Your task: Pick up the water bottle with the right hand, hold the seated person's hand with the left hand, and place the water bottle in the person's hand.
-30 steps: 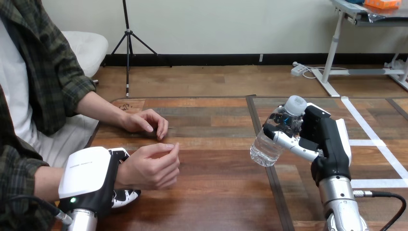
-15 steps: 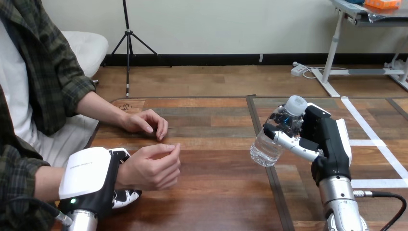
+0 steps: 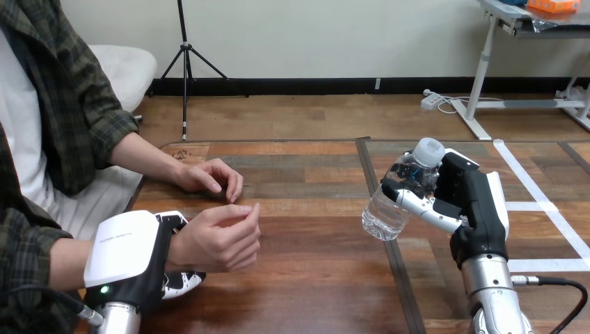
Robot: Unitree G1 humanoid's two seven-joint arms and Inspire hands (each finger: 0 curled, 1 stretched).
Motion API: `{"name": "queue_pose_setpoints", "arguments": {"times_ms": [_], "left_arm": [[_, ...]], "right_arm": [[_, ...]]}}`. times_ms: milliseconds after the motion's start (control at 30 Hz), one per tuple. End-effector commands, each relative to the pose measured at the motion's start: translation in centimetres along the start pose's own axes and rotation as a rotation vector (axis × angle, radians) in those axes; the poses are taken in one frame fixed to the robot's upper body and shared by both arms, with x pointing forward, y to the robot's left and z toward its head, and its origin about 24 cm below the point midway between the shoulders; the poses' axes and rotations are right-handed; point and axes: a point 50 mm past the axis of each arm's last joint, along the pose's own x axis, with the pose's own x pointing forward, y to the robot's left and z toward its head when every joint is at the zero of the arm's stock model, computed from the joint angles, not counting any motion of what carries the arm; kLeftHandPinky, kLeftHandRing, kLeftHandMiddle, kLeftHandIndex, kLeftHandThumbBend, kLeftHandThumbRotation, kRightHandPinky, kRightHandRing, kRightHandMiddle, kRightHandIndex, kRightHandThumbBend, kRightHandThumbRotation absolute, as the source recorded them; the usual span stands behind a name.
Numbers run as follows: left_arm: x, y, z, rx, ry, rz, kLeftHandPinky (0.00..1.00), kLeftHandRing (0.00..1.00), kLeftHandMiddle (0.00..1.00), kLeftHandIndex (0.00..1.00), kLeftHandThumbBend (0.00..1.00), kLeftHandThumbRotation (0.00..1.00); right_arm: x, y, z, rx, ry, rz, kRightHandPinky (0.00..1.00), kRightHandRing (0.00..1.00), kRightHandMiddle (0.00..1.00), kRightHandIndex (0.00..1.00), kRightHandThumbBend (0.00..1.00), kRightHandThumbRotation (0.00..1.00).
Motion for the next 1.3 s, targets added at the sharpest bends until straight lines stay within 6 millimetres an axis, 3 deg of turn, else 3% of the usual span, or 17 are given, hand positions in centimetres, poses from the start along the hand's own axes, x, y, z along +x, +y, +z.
{"name": "queue_pose_setpoints", "arguments": {"times_ms": [0,1267], "left_arm": [[0.1,0.3,1.3,-0.051,-0.044,0.023,0.41,0.46,0.5,0.51,0.75,0.0],[-0.5,1.9,3.4,-0.131,-0.138,0.087,0.41,0.46,0.49,0.5,0.78,0.0]], "right_arm": [[2.6,-0.1,3.3,0.003,-0.154,0.002,0.44,0.49,0.52,0.55,0.67,0.0],[2.6,1.5,4.0,0.053,-0.178,0.063,0.45,0.5,0.52,0.55,0.69,0.0]]}}
